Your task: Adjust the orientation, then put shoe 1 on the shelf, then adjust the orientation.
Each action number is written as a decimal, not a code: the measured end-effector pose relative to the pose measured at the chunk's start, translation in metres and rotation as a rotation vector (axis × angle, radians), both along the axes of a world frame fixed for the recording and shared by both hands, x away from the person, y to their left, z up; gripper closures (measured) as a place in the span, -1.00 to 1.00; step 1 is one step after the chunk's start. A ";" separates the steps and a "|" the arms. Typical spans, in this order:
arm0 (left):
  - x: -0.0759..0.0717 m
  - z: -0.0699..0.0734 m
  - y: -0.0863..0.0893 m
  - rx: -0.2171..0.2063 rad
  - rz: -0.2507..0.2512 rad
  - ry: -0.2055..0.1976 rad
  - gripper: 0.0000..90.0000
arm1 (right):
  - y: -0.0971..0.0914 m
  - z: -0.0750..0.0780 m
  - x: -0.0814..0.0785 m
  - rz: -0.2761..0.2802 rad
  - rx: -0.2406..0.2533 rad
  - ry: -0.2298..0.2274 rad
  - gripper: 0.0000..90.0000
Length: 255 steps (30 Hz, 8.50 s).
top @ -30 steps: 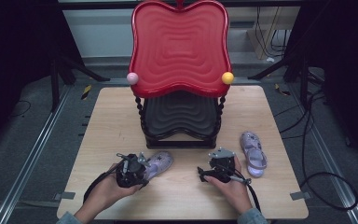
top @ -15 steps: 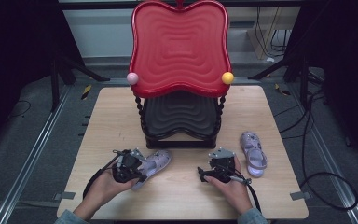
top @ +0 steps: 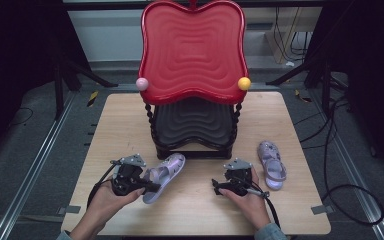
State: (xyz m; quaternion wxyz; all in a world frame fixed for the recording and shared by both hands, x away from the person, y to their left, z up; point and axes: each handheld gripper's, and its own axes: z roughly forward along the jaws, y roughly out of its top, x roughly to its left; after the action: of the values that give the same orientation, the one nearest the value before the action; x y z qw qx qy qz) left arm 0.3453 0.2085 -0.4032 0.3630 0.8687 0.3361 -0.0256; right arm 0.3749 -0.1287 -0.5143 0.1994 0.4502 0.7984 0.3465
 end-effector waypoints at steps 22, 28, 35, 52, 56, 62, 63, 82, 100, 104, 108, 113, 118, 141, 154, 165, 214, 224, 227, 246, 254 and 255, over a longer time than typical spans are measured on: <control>0.020 0.044 -0.050 -0.226 0.145 -0.214 0.92 | 0.000 0.000 0.000 -0.001 0.001 -0.001 -0.87; 0.027 0.039 -0.063 -0.258 0.179 -0.255 0.92 | 0.000 0.000 0.000 0.001 0.000 -0.004 -0.87; 0.035 0.037 -0.068 -0.310 0.210 -0.275 0.92 | 0.000 0.000 0.000 0.001 0.001 -0.004 -0.87; 0.047 0.033 -0.070 -0.364 0.317 -0.353 0.92 | 0.000 0.000 0.000 0.002 0.000 -0.004 -0.87; 0.050 0.035 -0.074 -0.367 0.343 -0.382 0.92 | 0.000 0.000 0.000 0.003 -0.002 -0.004 -0.87; 0.058 0.034 -0.084 -0.370 0.375 -0.426 0.92 | 0.000 0.000 0.000 0.002 -0.002 -0.004 -0.87; 0.059 0.034 -0.086 -0.369 0.381 -0.436 0.92 | 0.000 0.000 0.000 0.003 -0.003 -0.004 -0.87; 0.089 0.028 -0.099 -0.295 0.511 -0.578 0.92 | 0.000 0.000 0.000 0.004 -0.001 -0.004 -0.87; 0.101 0.013 -0.097 -0.262 0.572 -0.542 0.92 | 0.000 0.000 0.000 0.010 -0.001 -0.004 -0.87; 0.104 0.013 -0.101 -0.268 0.582 -0.527 0.92 | 0.000 0.000 0.000 0.010 -0.001 -0.004 -0.87; 0.108 0.012 -0.107 -0.267 0.586 -0.495 0.92 | -0.001 0.000 0.000 0.011 -0.001 -0.004 -0.87; 0.114 0.011 -0.113 -0.254 0.572 -0.482 0.91 | -0.001 0.000 0.000 0.012 -0.001 -0.004 -0.87; 0.117 0.010 -0.117 -0.243 0.569 -0.472 0.90 | -0.001 0.000 0.000 0.014 -0.001 -0.004 -0.87; 0.111 0.015 -0.121 -0.247 0.551 -0.464 0.45 | -0.001 0.000 0.000 0.014 -0.001 -0.004 -0.87; 0.077 0.036 -0.109 -0.187 0.461 -0.515 0.14 | -0.001 0.000 0.000 0.012 -0.003 -0.005 -0.87; 0.043 0.038 -0.087 -0.162 0.377 -0.507 -0.18 | 0.000 0.000 -0.001 0.006 -0.002 -0.001 -0.83; 0.025 -0.076 0.060 0.059 0.660 -0.396 -0.72 | -0.164 0.105 0.004 -0.212 -0.121 0.215 0.10; 0.025 -0.079 0.057 0.081 0.642 -0.390 -0.71 | -0.161 0.076 0.022 -0.220 -0.152 0.330 0.25; 0.025 -0.079 0.057 0.084 0.641 -0.391 -0.71 | -0.160 0.067 0.027 -0.218 -0.161 0.374 0.32; 0.026 -0.081 0.056 0.092 0.648 -0.396 -0.71 | -0.112 0.097 -0.020 0.086 -0.157 0.309 0.83; 0.026 -0.082 0.057 0.089 0.653 -0.392 -0.71 | -0.028 0.084 0.002 0.321 -0.168 0.228 0.83; 0.027 -0.082 0.058 0.087 0.654 -0.389 -0.71 | -0.024 0.081 0.004 0.325 -0.170 0.230 0.83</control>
State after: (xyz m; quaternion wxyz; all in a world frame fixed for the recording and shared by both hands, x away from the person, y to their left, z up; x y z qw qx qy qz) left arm 0.3719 0.2668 -0.4856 0.3716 0.7187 0.5213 0.2714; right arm 0.3791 -0.1531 -0.4329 0.0857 0.3336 0.9044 0.2518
